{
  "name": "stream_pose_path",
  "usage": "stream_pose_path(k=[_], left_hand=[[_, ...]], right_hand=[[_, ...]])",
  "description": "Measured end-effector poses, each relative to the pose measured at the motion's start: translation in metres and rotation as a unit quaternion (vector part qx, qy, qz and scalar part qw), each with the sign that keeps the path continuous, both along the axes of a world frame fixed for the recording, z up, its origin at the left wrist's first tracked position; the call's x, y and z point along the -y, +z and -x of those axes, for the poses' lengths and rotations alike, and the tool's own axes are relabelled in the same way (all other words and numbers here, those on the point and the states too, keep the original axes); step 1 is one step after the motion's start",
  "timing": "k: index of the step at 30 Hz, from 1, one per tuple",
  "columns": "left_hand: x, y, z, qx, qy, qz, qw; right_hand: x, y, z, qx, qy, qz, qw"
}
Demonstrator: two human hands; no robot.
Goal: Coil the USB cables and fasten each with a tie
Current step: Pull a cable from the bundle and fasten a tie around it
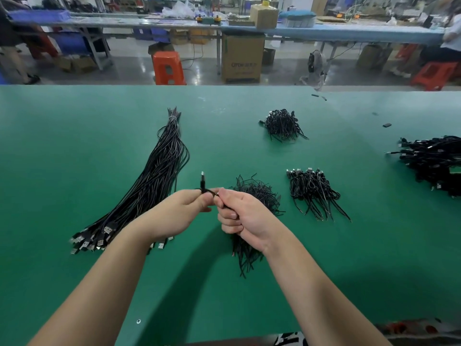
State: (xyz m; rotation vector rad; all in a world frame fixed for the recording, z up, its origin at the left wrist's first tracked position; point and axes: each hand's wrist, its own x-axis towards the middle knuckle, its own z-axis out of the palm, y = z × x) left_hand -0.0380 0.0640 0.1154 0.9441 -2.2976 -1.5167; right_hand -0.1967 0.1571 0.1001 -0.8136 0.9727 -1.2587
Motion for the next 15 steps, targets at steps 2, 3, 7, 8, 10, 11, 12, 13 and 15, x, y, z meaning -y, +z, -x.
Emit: stream_pose_path(k=[2,3,7,8,10,11,12,13,15], left_hand=[[-0.002,-0.002,0.003,-0.108,0.019,-0.079,0.991],[-0.004,-0.003,0.006,-0.154,0.042,-0.096,0.982],[-0.006,0.002,0.019,-0.347,0.137,-0.196,0.907],[-0.005,0.006,0.02,-0.379,0.147,-0.224,0.886],[-0.005,0.01,0.021,-0.415,0.154,-0.264,0.857],[-0.006,0.01,0.021,-0.419,0.156,-0.274,0.851],[-0.007,0.009,0.021,-0.416,0.16,-0.278,0.851],[-0.008,0.009,0.021,-0.411,0.166,-0.276,0.853],[-0.01,0.008,0.022,-0.406,0.18,-0.26,0.857]], right_hand=[[-0.001,0.0,-0.003,-0.023,0.001,0.009,1.0],[-0.002,-0.001,-0.005,-0.048,0.001,0.012,0.999],[-0.005,-0.005,-0.018,-0.285,-0.019,0.024,0.958],[-0.005,-0.006,-0.019,-0.34,-0.028,0.028,0.939],[-0.006,-0.007,-0.018,-0.419,-0.062,0.028,0.905],[-0.006,-0.007,-0.016,-0.447,-0.083,0.024,0.89],[-0.006,-0.007,-0.014,-0.47,-0.099,0.021,0.877],[-0.006,-0.007,-0.013,-0.489,-0.105,0.019,0.866],[-0.007,-0.007,-0.014,-0.501,-0.094,0.019,0.86]])
